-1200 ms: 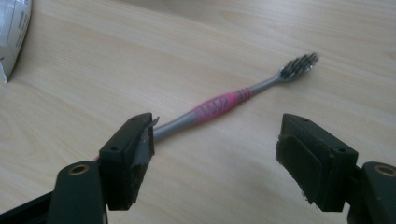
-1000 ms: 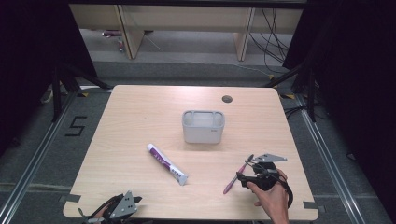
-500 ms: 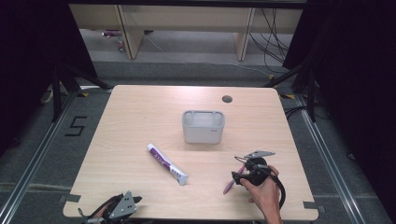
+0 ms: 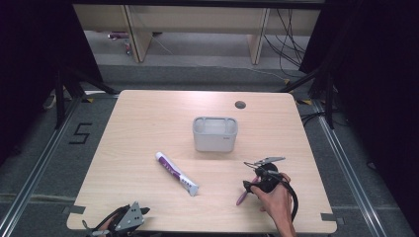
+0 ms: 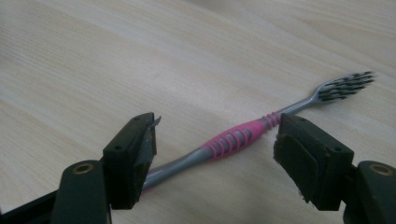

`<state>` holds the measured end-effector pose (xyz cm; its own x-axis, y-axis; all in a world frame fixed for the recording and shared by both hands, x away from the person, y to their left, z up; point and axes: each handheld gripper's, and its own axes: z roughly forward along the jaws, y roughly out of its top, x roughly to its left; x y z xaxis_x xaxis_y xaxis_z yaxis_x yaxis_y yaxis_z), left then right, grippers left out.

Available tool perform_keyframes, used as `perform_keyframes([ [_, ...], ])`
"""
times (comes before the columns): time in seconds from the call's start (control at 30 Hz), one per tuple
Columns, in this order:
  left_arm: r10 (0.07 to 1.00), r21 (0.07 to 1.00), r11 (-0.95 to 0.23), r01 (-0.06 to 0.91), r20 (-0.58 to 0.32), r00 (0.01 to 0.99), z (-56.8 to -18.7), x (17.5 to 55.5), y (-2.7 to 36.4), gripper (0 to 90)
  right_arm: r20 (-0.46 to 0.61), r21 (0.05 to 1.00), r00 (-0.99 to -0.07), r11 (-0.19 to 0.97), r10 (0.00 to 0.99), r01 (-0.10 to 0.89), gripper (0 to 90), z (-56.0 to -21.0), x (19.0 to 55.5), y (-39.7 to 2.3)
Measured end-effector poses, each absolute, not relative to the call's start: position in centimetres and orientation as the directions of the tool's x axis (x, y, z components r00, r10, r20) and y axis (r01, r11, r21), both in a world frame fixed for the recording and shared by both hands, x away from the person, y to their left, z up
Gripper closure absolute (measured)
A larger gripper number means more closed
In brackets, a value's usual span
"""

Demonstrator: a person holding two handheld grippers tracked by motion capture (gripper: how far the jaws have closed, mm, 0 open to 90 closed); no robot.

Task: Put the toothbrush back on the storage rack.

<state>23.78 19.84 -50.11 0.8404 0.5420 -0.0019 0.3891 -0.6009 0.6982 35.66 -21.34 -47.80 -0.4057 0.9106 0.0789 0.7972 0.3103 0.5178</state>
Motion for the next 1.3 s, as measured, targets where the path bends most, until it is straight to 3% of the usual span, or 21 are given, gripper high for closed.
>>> perform_keyframes([
  [0.53, 0.539, 0.703, -0.596, 0.387, -0.007, 0.842, -50.2, 23.7, 19.8, 15.9, 0.051, 0.482, -0.436, 0.360, 0.898, 0.799, 34.7, -48.3, 36.2, -21.4],
  [0.73, 0.534, 0.697, -0.606, 0.383, -0.001, 0.846, -50.2, 23.8, 19.8, 15.9, 0.074, 0.447, -0.406, 0.334, 0.911, 0.830, 39.2, -48.3, 36.2, -21.4],
  [1.3, 0.535, 0.694, -0.608, 0.385, -0.001, 0.845, -50.2, 23.8, 19.8, 15.9, 0.016, 0.420, -0.466, 0.417, 0.885, 0.806, 54.7, -48.3, 36.5, -22.5],
])
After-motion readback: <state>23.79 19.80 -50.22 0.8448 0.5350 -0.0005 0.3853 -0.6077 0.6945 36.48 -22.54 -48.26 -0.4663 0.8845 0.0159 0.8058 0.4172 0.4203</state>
